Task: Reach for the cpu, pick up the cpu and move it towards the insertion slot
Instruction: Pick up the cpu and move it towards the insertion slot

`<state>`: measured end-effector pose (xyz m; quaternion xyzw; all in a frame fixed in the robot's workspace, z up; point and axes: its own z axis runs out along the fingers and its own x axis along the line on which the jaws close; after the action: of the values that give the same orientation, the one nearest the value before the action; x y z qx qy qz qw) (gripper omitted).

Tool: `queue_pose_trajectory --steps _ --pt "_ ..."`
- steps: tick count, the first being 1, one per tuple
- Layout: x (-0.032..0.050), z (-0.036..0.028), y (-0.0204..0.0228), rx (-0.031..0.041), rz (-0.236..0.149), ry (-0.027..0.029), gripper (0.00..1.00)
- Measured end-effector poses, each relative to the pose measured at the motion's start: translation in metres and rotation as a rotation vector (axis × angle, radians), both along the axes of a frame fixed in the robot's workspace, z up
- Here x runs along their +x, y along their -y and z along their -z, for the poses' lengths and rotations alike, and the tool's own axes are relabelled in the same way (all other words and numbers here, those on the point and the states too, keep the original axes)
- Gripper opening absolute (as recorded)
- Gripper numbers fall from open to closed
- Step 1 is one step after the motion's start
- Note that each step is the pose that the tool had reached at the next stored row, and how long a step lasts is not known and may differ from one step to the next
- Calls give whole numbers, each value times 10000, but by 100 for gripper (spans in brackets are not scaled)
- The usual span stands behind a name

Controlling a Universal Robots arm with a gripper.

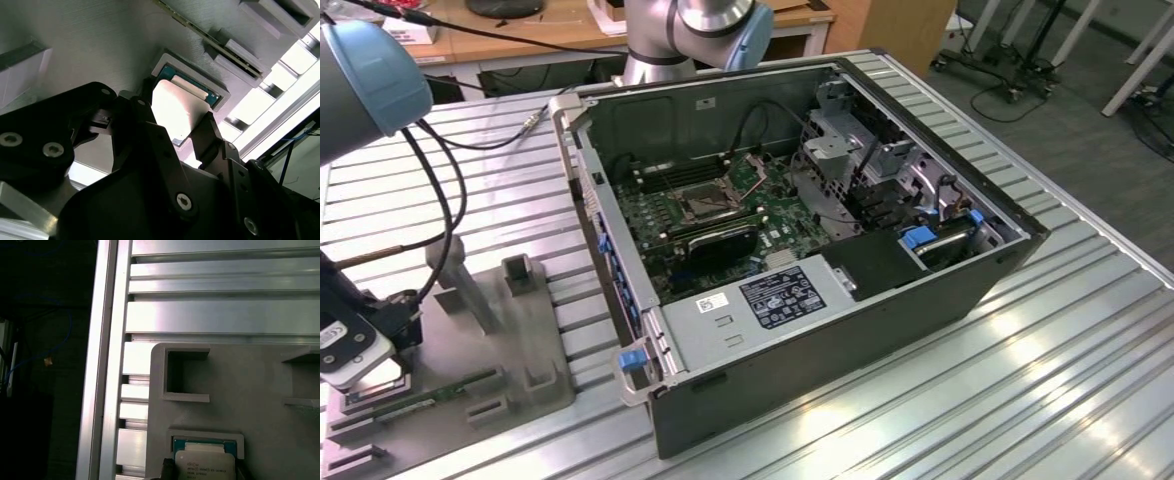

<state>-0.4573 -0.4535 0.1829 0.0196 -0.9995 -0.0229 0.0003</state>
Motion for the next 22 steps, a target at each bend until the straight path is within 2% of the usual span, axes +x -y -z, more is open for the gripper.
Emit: queue_pose_trajectory --steps 22 --pt "0 -37 0 -5 0 0 55"
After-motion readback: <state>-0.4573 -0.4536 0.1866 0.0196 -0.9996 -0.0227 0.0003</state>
